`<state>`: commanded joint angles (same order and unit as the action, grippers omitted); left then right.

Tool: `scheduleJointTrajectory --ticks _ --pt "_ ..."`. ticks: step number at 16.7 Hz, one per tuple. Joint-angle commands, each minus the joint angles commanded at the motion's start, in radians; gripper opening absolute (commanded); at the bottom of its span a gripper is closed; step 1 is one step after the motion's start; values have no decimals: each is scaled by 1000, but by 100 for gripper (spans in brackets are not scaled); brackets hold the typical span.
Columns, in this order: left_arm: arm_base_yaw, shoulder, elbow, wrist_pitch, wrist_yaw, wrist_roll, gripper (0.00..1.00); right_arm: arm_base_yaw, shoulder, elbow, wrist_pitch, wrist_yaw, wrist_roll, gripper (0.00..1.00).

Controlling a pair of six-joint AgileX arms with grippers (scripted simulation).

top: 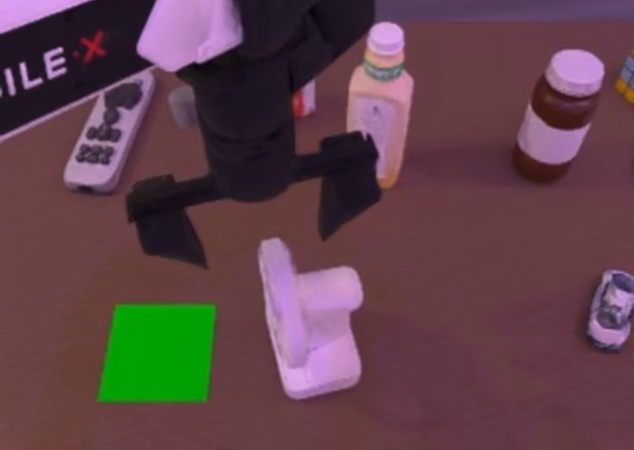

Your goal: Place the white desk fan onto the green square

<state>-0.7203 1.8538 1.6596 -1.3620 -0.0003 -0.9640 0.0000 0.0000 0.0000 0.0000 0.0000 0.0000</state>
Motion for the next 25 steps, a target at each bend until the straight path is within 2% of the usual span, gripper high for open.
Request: scheduleJointTrajectory --ticks 8,15,20,25 --pt "-7 26 27 -14 0 -17 100 0 0 0 0 0 0 100" --pt "-9 37 -136 158 0 -16 100 0 0 0 0 0 0 100" --pt "-9 38 -153 175 0 -16 100 0 0 0 0 0 0 100" --pt "-9 38 -153 175 0 -16 62 0 0 0 0 0 0 100"
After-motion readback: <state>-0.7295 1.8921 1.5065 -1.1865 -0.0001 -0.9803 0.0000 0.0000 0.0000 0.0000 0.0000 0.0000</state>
